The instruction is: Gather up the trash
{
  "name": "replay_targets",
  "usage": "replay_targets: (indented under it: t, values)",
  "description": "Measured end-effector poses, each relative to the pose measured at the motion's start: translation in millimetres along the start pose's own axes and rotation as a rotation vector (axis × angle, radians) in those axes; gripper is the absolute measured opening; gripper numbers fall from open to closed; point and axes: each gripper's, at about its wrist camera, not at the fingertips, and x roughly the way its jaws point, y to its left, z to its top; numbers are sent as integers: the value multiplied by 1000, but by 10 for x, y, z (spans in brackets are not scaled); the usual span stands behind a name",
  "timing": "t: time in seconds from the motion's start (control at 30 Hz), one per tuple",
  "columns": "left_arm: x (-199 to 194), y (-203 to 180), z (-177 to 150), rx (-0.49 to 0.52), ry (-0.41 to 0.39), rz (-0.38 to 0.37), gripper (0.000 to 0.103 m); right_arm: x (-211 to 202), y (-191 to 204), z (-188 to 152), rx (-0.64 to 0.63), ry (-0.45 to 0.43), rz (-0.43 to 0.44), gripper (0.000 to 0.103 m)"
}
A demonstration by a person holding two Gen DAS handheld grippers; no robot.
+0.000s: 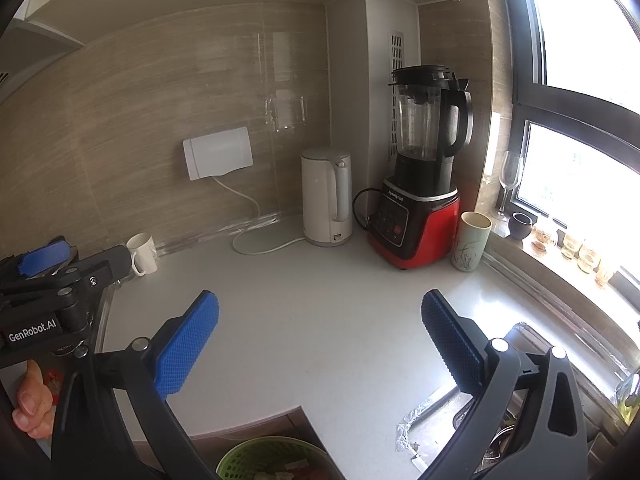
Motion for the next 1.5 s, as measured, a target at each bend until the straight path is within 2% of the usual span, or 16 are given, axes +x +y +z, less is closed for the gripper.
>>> replay_targets:
  t: [1.3,1.5]
  values:
    - [52,28,-60,17,15,-10,95,-26,31,-25,-10,6,4,101]
    - [73,51,-47,15,-12,-5,95,-5,23,-39,-13,12,4,101]
